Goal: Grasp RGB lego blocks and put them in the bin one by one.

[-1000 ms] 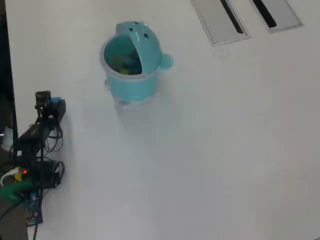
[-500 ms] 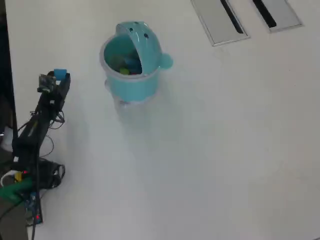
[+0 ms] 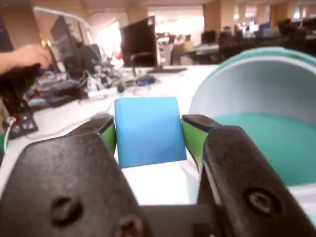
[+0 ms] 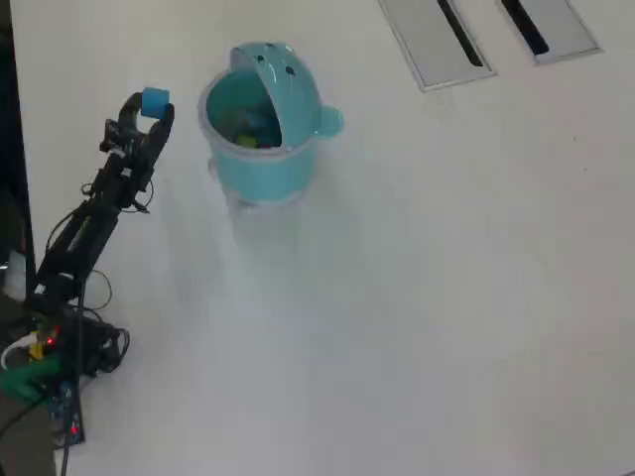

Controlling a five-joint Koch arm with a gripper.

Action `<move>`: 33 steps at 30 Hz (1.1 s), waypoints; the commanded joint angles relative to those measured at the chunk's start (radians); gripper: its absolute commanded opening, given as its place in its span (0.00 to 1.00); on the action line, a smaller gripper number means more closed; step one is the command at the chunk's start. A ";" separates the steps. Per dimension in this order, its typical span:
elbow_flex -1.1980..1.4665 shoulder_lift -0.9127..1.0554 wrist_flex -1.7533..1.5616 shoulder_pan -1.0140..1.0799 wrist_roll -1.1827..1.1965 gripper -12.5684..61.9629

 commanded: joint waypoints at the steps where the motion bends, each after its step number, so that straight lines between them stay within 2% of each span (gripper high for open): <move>1: -0.137 -0.014 -0.040 0.015 0.006 0.30; 7: -0.319 -0.152 -0.057 0.064 0.021 0.31; 8: -0.414 -0.216 -0.057 0.086 0.032 0.31; 20: -0.607 -0.459 -0.144 0.187 0.041 0.32; 23: -0.617 -0.486 -0.147 0.193 0.034 0.37; 24: -0.678 -0.537 -0.132 0.218 -0.060 0.51; 25: -0.681 -0.545 -0.135 0.230 -0.083 0.53; 33: -0.652 -0.551 -0.146 0.262 -0.147 0.60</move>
